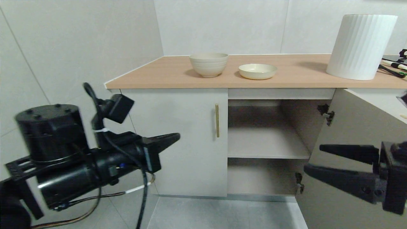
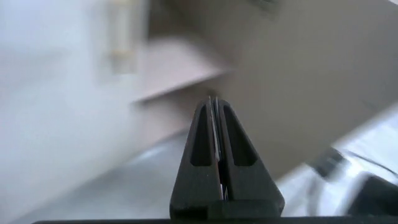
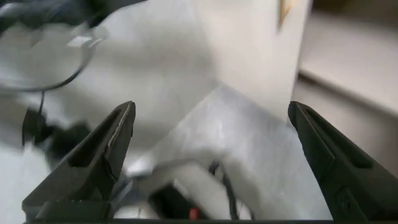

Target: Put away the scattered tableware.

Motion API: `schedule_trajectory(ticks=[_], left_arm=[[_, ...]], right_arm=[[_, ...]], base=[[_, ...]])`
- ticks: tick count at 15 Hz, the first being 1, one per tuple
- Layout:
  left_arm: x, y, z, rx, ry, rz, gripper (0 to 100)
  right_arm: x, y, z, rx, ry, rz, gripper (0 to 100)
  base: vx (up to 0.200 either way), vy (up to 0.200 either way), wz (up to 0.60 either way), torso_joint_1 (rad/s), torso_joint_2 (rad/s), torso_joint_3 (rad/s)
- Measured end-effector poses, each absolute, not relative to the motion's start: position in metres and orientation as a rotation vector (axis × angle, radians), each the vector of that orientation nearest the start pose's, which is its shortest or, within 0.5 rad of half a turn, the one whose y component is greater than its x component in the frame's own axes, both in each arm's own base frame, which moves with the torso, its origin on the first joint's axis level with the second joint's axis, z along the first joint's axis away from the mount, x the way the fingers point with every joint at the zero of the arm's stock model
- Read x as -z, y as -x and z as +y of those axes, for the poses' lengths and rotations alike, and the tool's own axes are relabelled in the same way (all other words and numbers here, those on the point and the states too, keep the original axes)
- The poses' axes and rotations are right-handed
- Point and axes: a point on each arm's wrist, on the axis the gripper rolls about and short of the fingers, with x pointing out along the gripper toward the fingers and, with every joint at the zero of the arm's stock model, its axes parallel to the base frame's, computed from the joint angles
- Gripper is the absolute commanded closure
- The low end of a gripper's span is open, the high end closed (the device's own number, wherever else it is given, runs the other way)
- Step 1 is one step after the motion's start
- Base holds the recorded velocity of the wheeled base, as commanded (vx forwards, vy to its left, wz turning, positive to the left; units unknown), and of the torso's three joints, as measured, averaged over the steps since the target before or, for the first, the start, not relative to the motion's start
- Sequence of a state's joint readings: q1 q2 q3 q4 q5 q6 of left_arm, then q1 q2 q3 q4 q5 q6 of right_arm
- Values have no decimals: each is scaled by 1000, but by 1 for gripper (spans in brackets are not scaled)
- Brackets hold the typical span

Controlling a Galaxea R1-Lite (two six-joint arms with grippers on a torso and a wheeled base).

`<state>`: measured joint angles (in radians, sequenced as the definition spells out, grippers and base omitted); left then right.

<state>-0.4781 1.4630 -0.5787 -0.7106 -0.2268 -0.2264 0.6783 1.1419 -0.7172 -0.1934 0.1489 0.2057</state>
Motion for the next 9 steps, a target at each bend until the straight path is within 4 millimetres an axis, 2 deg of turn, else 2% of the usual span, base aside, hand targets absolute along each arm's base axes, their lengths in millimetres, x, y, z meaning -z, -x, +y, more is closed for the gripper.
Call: schedule_trajectory(ticks=[2,3,4,7,8,9], left_arm=[[-203,-183,-77,572,161,282,100],[-204,-168,-64,535,151,351,100],[-208,-154,-55,514,145,398,100],[-234,-133,-43,532,180,315,100],[-240,-130,-42,552,194,292,0],[-247,-127,-42,594,214,270,0]], right_arm=[[-262,-146,116,-765,-141,288,0],[-266,-155,119,-733,-140,294,0],[-266,-162,120,-684,-132,318,0],[-264,-168,120,-628,-126,343,0],[-262,-166,118,-606,-119,365,0],[-259,-163,115,-580,-115,411,0]], base=[[0,0,0,0,0,0],[0,0,0,0,0,0],[0,0,0,0,0,0],[0,0,0,0,0,0],[0,0,0,0,0,0],[0,0,0,0,0,0]])
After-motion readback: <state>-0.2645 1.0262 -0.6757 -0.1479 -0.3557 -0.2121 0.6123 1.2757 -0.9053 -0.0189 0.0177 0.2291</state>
